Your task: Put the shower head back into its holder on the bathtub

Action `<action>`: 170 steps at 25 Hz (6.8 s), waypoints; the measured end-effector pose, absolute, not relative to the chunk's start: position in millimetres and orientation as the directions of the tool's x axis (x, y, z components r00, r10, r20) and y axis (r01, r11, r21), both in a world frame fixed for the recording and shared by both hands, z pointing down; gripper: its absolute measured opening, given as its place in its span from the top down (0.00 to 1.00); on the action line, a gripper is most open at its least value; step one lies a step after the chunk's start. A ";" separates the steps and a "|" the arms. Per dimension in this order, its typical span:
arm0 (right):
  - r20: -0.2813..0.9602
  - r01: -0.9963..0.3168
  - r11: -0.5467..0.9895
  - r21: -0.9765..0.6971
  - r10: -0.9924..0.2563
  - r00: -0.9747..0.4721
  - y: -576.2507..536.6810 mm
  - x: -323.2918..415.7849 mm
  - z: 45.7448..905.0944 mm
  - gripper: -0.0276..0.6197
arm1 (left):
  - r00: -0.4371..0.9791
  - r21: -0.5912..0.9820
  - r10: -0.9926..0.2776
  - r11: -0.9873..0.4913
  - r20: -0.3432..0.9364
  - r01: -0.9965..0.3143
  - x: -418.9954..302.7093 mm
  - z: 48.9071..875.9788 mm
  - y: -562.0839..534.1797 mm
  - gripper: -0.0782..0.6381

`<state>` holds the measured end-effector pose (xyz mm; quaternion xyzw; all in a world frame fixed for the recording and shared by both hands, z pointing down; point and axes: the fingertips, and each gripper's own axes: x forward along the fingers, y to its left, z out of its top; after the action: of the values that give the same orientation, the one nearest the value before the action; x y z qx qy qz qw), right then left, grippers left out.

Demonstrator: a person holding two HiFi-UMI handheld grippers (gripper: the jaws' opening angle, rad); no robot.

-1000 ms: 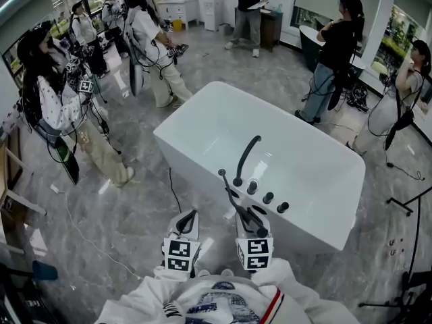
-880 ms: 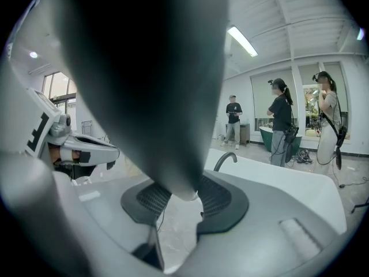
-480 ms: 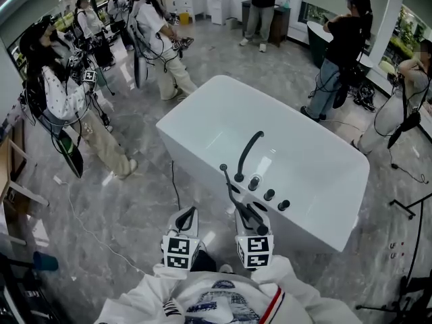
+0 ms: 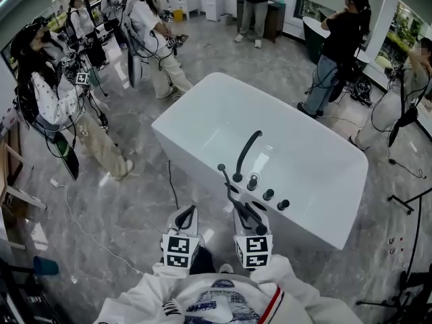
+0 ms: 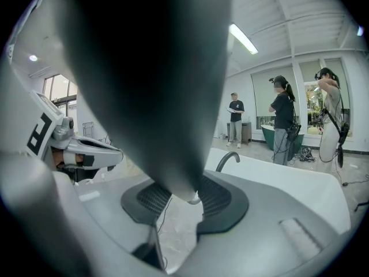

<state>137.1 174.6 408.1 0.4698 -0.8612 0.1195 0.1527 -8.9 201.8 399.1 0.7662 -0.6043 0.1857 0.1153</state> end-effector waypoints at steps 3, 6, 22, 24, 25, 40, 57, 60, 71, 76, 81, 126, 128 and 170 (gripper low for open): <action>0.386 -0.849 0.525 -0.064 -0.771 -0.506 171.4 131.8 409.3 0.74 | 0.211 -0.038 -0.879 -0.250 0.428 -0.967 -12.8 402.3 196.8 0.89; 0.390 -0.850 0.522 -0.067 -0.771 -0.504 166.9 124.1 407.7 0.74 | 0.219 -0.031 -0.874 -0.258 0.434 -0.966 -19.4 404.8 189.0 0.89; 0.410 -0.875 0.481 -0.047 -0.790 -0.456 124.3 79.0 405.8 0.74 | 0.293 -0.003 -0.853 -0.326 0.431 -0.945 -57.1 406.1 129.9 0.89; 0.418 -0.879 0.475 -0.045 -0.790 -0.448 121.6 78.2 407.0 0.74 | 0.301 0.003 -0.849 -0.333 0.434 -0.943 -58.2 406.9 125.9 0.89; 0.421 -0.881 0.471 -0.043 -0.791 -0.444 119.9 77.2 408.1 0.74 | 0.306 0.007 -0.847 -0.337 0.435 -0.942 -59.3 408.2 123.8 0.89; 0.454 -0.922 0.388 -0.003 -0.821 -0.346 97.2 46.5 417.3 0.74 | 0.396 0.043 -0.812 -0.419 0.429 -0.907 -91.9 419.9 90.8 0.89; 0.486 -0.948 0.317 0.019 -0.832 -0.269 86.8 46.5 426.7 0.74 | 0.444 0.074 -0.781 -0.461 0.439 -0.884 -102.5 432.0 79.5 0.89; 0.500 -0.948 0.318 0.015 -0.824 -0.268 83.3 46.7 430.7 0.74 | 0.445 0.081 -0.772 -0.462 0.454 -0.883 -101.7 437.2 77.1 0.89; 0.533 -0.941 0.338 -0.005 -0.796 -0.288 53.7 48.1 448.6 0.74 | 0.441 0.086 -0.753 -0.462 0.488 -0.883 -93.5 451.6 46.0 0.89; 0.539 -0.932 0.361 -0.015 -0.782 -0.311 32.5 56.9 447.3 0.74 | 0.436 0.080 -0.746 -0.462 0.504 -0.883 -78.6 448.6 26.1 0.89; 0.544 -0.919 0.393 -0.026 -0.766 -0.343 6.0 45.6 457.5 0.74 | 0.416 0.071 -0.749 -0.446 0.516 -0.892 -86.1 457.0 2.0 0.89; 0.621 -0.921 0.379 -0.094 -0.701 -0.352 -85.7 50.6 508.2 0.74 | 0.406 0.037 -0.711 -0.473 0.574 -0.880 -66.5 495.0 -97.7 0.89; 0.626 -0.924 0.372 -0.089 -0.701 -0.342 -85.0 50.9 509.9 0.74 | 0.418 0.044 -0.703 -0.483 0.576 -0.874 -63.6 499.0 -96.9 0.89; 0.686 -0.956 0.286 -0.063 -0.683 -0.250 -95.5 35.6 609.4 0.74 | 0.458 0.089 -0.674 -0.506 0.580 -0.858 -60.6 599.4 -118.1 0.89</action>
<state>35.6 -95.5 609.4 0.5451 -0.7519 0.2442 0.2790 -60.6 -118.1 599.4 0.8328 -0.4598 0.2442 0.1880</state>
